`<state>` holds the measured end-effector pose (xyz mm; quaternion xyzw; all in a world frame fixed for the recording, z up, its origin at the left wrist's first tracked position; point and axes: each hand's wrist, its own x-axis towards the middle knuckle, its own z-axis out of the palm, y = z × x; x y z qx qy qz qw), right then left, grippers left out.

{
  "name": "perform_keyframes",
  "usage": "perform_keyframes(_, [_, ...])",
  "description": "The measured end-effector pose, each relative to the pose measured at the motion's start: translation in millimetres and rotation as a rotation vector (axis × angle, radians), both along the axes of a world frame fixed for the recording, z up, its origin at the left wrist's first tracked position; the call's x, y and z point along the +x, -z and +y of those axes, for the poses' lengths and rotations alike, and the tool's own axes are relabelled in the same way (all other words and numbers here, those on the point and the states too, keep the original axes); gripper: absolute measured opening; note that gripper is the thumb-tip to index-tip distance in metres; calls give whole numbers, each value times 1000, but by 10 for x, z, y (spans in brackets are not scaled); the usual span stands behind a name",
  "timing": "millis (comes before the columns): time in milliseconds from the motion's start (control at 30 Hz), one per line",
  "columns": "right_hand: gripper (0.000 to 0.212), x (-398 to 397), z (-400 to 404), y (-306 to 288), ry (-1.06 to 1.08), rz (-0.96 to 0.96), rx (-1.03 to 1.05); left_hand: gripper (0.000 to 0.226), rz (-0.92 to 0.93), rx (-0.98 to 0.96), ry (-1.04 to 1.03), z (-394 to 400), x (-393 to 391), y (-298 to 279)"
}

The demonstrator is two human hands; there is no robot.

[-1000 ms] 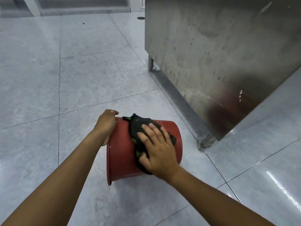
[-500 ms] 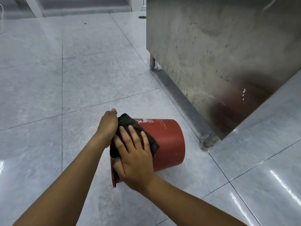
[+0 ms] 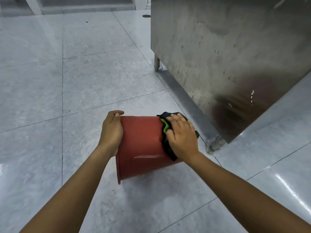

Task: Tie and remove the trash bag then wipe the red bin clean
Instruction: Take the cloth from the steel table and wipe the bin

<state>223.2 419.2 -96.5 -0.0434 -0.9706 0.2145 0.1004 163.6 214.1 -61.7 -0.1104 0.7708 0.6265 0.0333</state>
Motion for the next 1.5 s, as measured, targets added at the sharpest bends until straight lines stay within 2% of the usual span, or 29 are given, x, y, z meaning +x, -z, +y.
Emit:
perform_keyframes(100, [51,-28,80,-16,-8,-17,-51,36,-133,-59,-38,67,-107,-12])
perform_keyframes(233, [53,8,-312,-142,-102,12,-8,38,-199,-87,-59,49,-161,-5])
perform_keyframes(333, [56,95,-915,-207,-235,96,-8,32,-252,10,-80,38,-180,-35])
perform_keyframes(433, [53,184,-1322,-200,-232,167,-75,30,-299,61,-71,-12,-202,-51])
perform_keyframes(600, [60,183,-774,-131,-392,148,106,29,-222,-54,11,-26,-215,33])
perform_keyframes(667, [60,203,-449,-73,-312,140,101,31,-198,-96,34,-27,-230,34])
perform_keyframes(767, [59,221,-145,9,-82,111,17,33,-215,-128,39,-25,-256,31])
perform_keyframes(900, [59,212,-263,23,91,103,-45,34,-216,-144,-7,6,-272,46])
perform_keyframes(967, [59,234,-475,-14,24,134,-34,37,-224,-163,-17,20,-271,14])
perform_keyframes(1033, [60,286,-754,-47,-146,181,-30,36,-235,-141,-9,27,-260,-39])
perform_keyframes(1133, [55,344,-1160,-57,-313,234,-17,30,-264,-21,39,-15,-121,-93])
perform_keyframes(1200, [51,292,-1257,-88,-278,247,-23,36,-176,53,60,-62,90,-67])
perform_keyframes(1300, [54,149,-1145,-161,-252,210,-9,31,129,81,83,-43,467,48])
perform_keyframes(1400, [53,96,-1026,-181,-302,194,24,32,151,111,62,-12,474,53])
perform_keyframes(1500, [55,58,-709,-149,-233,135,22,33,100,84,24,-7,256,-13])
